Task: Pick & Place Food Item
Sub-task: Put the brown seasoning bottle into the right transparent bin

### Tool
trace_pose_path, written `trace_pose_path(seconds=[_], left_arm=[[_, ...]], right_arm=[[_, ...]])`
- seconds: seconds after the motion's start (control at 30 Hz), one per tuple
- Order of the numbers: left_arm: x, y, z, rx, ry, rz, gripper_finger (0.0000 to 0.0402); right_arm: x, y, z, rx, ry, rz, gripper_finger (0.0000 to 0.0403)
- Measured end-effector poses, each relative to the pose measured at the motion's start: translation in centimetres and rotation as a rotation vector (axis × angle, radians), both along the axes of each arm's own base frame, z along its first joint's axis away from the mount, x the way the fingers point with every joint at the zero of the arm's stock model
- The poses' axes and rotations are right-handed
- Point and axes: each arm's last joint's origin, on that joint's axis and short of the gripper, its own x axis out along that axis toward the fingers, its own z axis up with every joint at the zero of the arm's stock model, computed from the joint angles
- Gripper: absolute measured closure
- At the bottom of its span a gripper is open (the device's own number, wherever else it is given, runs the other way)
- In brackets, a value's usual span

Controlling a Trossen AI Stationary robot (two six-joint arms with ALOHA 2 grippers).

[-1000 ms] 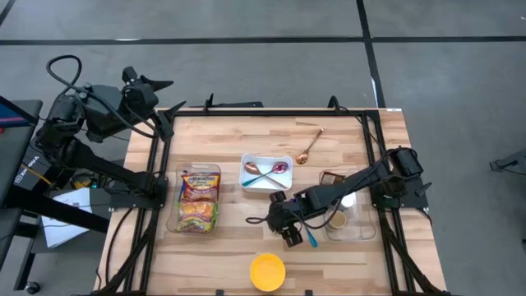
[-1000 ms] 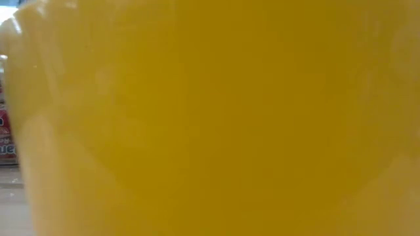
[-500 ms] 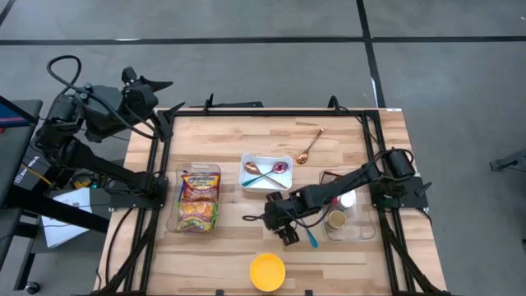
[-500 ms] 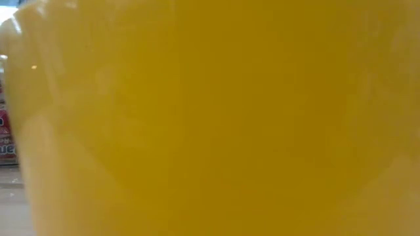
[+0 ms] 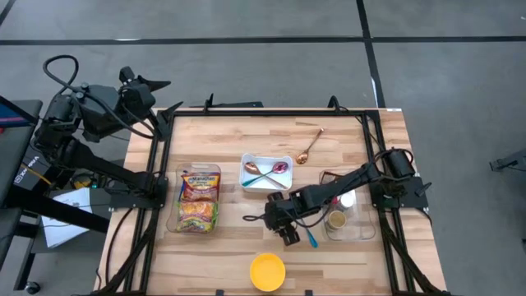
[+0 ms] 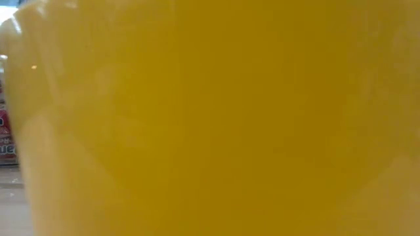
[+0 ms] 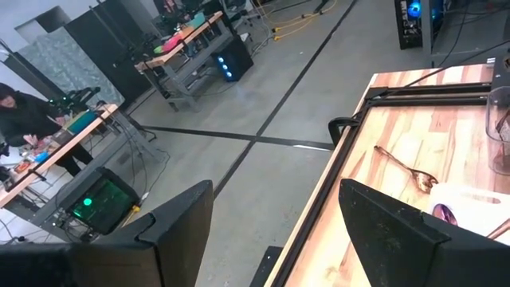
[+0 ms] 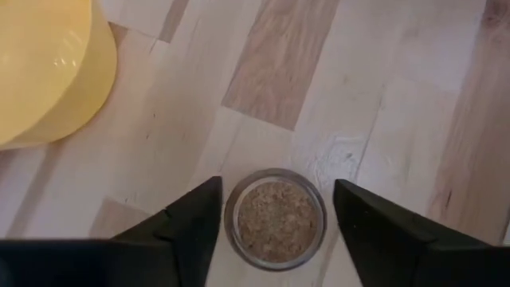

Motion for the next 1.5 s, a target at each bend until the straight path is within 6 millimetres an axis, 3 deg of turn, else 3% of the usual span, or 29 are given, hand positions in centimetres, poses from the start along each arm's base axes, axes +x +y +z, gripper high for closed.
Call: trace_pose_path(seconds=[0.13, 0.47, 0.57, 0.67, 0.8, 0.9, 1.07, 1.3, 1.5], left_arm=[[0.0, 0.0, 0.0, 0.0, 0.0, 0.0, 0.0137], [0.0, 0.0, 0.0, 0.0, 0.0, 0.0, 0.0137], [0.0, 0.0, 0.0, 0.0, 0.0, 0.0, 0.0137], [0.0, 0.0, 0.0, 0.0, 0.0, 0.0, 0.0137], [0.0, 0.0, 0.0, 0.0, 0.0, 0.0, 0.0137], [0.0, 0.0, 0.0, 0.0, 0.0, 0.0, 0.0137], [0.0, 0.0, 0.0, -0.001, -0.002, 0.0, 0.0137], [0.1, 0.0, 0.0, -0.023, -0.022, 0.009, 0.0137], [0.1, 0.0, 0.0, -0.05, -0.049, 0.019, 0.0137]], right_arm=[[0.0, -0.3, 0.0, 0.023, 0.017, -0.006, 0.0237], [-0.8, -1.1, 0.5, 0.001, 0.079, -0.013, 0.0238], [-1.6, -2.3, 2.3, -0.001, 0.094, -0.04, 0.0238], [-3.2, -4.0, 5.8, 0.023, 0.075, -0.099, 0.0238], [-6.4, -6.2, 10.7, 0.128, 0.057, -0.213, 0.0238], [-10.0, -7.3, 13.8, 0.157, 0.081, -0.279, 0.0238], [-16.3, -7.9, 17.2, 0.132, 0.121, -0.401, 0.0238], [-23.4, -7.5, 19.6, 0.15, 0.14, -0.583, 0.0238], [-25.8, -5.6, 19.2, 0.144, 0.141, -0.645, 0.0238]])
